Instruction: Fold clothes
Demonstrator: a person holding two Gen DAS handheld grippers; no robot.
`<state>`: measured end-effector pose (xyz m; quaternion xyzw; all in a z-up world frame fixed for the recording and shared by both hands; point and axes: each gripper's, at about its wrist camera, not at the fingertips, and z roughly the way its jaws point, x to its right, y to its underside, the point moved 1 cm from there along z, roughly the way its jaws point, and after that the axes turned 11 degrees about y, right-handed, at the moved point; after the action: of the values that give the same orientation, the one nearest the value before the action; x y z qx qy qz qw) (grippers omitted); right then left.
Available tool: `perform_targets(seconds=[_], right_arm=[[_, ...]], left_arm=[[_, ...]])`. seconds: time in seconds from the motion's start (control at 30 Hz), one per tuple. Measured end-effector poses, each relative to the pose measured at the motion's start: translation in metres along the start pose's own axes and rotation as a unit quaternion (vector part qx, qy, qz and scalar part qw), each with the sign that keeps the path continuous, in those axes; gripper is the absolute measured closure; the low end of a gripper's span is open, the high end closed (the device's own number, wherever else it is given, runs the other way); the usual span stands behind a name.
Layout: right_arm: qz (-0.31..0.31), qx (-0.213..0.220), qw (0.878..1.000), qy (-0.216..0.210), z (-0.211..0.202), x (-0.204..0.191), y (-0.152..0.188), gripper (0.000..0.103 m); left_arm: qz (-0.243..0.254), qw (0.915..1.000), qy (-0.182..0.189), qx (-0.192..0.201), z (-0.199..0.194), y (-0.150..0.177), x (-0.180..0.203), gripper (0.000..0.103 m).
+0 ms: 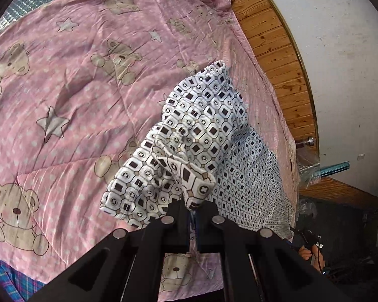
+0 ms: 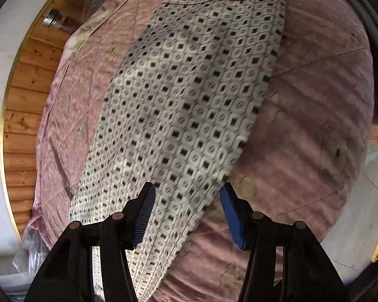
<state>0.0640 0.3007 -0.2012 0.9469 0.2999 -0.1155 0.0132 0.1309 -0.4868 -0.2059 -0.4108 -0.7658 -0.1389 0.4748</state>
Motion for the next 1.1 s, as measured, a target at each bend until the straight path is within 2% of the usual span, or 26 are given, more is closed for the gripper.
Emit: perform_targets(seconds=[0.03,0.1,0.17,0.23,0.3,0.37,0.43,0.47,0.53,0.6,0.73,0.9,0.93,1.0,1.03,1.1], right_arm=[[0.008,0.002,1.000,0.003,0.000,0.005,-0.005,0.049],[0.011,0.003,1.000,0.008,0.000,0.012,-0.014,0.049],[0.000,-0.001,1.000,0.012,0.002,0.016,-0.019,0.049],[-0.005,-0.015,1.000,0.013,0.008,0.016,-0.021,0.049],[0.000,-0.020,1.000,0.005,0.009,0.018,-0.022,0.049],[-0.005,-0.023,1.000,-0.008,0.009,0.021,-0.023,0.049],[-0.010,-0.025,1.000,-0.006,0.011,0.028,-0.026,0.049],[-0.007,-0.024,1.000,-0.007,0.010,0.036,-0.028,0.049],[0.004,-0.019,1.000,-0.011,0.007,0.052,-0.035,0.049],[0.025,-0.010,0.999,-0.019,0.002,0.069,-0.048,0.049],[0.056,0.020,0.998,-0.031,-0.007,0.094,-0.081,0.049],[0.075,0.062,0.995,-0.039,-0.010,0.110,-0.125,0.049],[0.075,0.069,0.994,-0.039,-0.011,0.110,-0.133,0.051],[0.063,0.077,0.994,-0.041,-0.011,0.106,-0.149,0.066],[0.043,0.081,0.995,-0.030,-0.011,0.099,-0.156,0.086],[-0.002,0.090,0.996,-0.003,-0.018,0.082,-0.167,0.092]], left_arm=[[0.000,0.9999,0.009,0.006,0.000,-0.005,0.006,0.101],[0.001,0.9972,0.065,0.037,-0.004,-0.027,0.034,0.101],[0.060,0.9884,0.122,0.067,-0.005,-0.061,0.089,0.101],[0.145,0.9717,0.167,0.082,-0.013,-0.082,0.150,0.102],[0.163,0.9691,0.164,0.086,-0.021,-0.080,0.159,0.102],[0.108,0.9872,0.096,0.066,-0.014,-0.061,0.111,0.102],[0.047,0.9977,0.024,0.043,-0.005,-0.037,0.054,0.102],[0.031,0.9988,-0.004,0.037,-0.004,-0.026,0.033,0.102],[0.005,0.9993,-0.024,0.029,0.001,-0.013,0.008,0.102],[0.006,0.9986,-0.048,0.021,0.004,-0.003,0.001,0.102],[0.006,0.9980,-0.057,0.025,-0.002,0.006,0.000,0.102],[-0.004,0.9961,-0.087,0.016,0.004,0.013,-0.011,0.102],[-0.005,0.9959,-0.089,0.017,0.004,0.013,-0.010,0.102],[0.000,0.9953,-0.094,0.024,0.006,0.011,-0.005,0.102],[0.003,0.9949,-0.097,0.027,0.007,0.008,-0.001,0.102],[0.010,0.9940,-0.102,0.040,0.006,0.002,0.006,0.102]])
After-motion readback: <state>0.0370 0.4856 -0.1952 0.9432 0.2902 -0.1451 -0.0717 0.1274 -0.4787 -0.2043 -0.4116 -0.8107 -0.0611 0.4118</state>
